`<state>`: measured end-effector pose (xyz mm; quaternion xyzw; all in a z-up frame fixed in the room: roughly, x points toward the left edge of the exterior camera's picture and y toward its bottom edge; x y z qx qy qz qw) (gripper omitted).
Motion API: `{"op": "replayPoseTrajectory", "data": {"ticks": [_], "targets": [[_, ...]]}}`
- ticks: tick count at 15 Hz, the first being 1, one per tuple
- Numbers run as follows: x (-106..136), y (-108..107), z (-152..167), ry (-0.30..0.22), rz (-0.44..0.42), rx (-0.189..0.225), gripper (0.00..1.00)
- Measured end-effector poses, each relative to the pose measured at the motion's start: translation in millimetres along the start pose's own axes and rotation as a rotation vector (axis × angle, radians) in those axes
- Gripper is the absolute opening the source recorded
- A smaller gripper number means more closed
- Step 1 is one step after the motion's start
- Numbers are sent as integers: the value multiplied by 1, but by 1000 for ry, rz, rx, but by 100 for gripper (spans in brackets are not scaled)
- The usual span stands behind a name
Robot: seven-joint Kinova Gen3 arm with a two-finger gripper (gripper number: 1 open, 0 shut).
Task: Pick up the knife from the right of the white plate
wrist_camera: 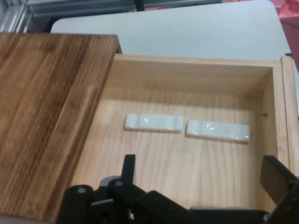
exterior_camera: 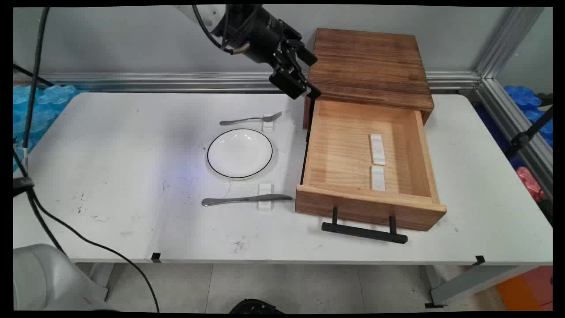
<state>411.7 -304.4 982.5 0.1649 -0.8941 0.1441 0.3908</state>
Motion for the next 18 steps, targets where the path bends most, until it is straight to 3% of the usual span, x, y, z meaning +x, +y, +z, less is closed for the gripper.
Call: {"op": "replayPoseTrajectory", "data": {"ticks": [5, 11, 12, 18], "targets": [[-19, 16, -1, -49, -3, -32, 100], [-66, 48, -9, -151, 37, -68, 100], [-72, 52, -10, -164, 38, -71, 0], [-96, 68, -10, -215, 24, -75, 0]]}}
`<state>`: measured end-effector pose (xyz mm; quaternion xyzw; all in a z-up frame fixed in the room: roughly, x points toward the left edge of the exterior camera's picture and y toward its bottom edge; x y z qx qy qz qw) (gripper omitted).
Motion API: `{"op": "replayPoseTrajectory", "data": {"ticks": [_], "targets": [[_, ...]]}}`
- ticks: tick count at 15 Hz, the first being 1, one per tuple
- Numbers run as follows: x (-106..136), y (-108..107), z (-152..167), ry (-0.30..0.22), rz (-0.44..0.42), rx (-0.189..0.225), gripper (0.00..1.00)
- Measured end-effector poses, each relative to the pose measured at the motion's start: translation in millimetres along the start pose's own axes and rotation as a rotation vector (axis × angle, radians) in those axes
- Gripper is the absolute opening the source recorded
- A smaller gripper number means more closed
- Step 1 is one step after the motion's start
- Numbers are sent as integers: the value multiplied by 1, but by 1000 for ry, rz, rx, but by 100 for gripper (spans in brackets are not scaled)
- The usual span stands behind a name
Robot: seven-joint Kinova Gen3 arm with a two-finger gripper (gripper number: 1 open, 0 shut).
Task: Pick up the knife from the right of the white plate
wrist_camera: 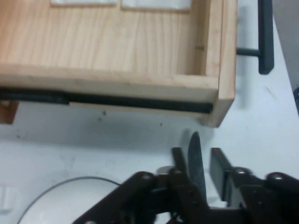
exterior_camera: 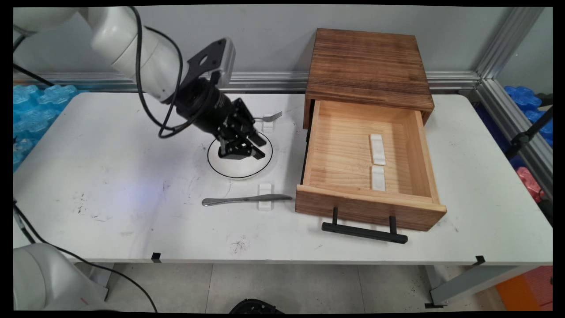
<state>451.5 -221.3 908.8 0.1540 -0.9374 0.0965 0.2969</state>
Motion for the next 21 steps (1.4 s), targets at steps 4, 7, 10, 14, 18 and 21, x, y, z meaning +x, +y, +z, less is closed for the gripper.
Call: {"op": "replayPoseTrajectory", "data": {"ticks": [4, 7, 10, 14, 18, 21], "targets": [[-11, 6, 6, -27, -24, 12, 0], [-16, 7, 9, -40, -37, 19, 0], [-21, 10, 13, -53, -45, 20, 100], [-26, 16, 18, -66, -55, 11, 100], [-29, 20, 24, -80, -76, 10, 100], [-31, 23, 33, -96, -103, 10, 100]]}}
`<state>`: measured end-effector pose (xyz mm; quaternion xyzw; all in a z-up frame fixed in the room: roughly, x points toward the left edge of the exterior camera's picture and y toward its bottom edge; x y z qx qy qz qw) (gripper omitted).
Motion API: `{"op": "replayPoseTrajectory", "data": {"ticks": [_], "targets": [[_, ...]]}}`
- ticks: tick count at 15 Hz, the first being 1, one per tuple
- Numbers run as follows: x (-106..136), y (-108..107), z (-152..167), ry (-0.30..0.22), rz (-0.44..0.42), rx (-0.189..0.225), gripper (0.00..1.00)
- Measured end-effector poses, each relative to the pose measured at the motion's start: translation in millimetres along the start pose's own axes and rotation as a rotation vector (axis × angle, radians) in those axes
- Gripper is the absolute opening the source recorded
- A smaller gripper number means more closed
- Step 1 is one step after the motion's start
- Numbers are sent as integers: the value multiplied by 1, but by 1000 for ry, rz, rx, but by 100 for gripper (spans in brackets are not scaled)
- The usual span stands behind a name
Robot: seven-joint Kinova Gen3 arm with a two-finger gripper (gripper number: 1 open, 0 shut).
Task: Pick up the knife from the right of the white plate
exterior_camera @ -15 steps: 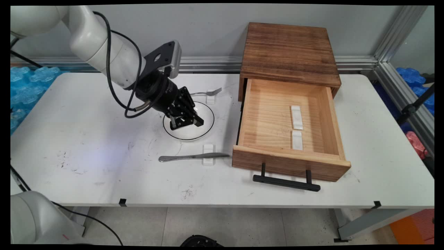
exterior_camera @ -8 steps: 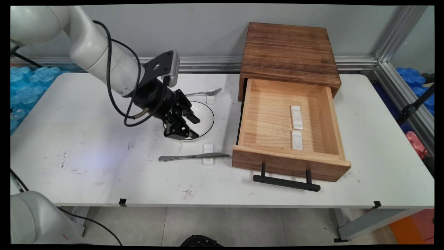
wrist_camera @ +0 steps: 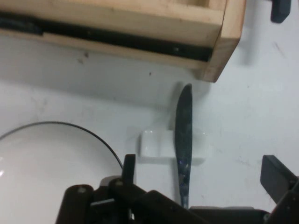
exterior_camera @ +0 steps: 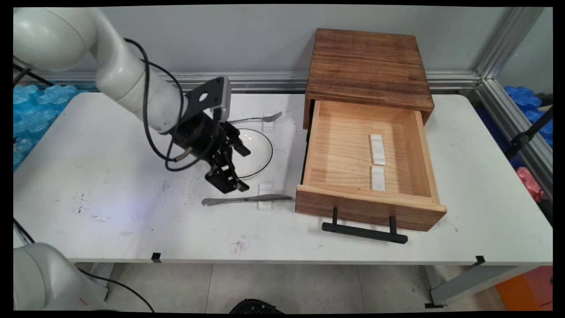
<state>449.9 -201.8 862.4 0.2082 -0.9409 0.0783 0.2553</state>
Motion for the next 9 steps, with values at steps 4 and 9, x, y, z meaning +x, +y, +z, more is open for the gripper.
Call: {"op": "replayPoseTrajectory", "data": {"ticks": [4, 9], "targets": [[-1, 4, 18, -44, -54, -11, 100], [-5, 11, 36, -114, -86, -38, 100]]}}
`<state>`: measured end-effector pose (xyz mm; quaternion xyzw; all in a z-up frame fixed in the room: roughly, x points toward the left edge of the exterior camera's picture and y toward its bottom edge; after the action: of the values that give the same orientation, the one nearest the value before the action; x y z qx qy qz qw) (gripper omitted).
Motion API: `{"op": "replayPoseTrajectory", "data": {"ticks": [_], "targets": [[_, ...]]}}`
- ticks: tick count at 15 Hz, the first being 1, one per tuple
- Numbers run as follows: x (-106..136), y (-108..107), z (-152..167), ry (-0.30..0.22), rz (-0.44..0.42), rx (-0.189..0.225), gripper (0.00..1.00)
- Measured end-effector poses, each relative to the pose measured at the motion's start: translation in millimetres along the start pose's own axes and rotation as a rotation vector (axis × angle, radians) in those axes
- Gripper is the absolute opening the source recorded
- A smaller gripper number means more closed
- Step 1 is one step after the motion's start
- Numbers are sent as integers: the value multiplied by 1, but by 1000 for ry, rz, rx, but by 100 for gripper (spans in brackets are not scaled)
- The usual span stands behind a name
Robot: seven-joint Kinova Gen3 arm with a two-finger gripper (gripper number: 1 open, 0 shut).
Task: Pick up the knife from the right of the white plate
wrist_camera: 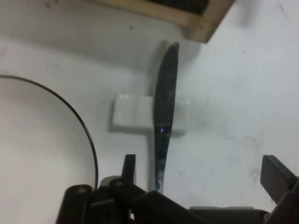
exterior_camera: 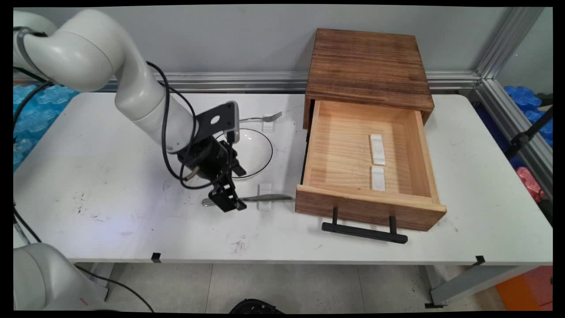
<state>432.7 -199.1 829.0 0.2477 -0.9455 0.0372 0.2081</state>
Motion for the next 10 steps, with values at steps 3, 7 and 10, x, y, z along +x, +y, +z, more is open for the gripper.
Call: {"op": "replayPoseTrajectory", "data": {"ticks": [3, 7, 10], "targets": [[-3, 3, 9, -30, -6, -10, 100], [-6, 2, 18, -55, -10, -11, 100], [-7, -1, 23, -64, -14, -8, 100]]}}
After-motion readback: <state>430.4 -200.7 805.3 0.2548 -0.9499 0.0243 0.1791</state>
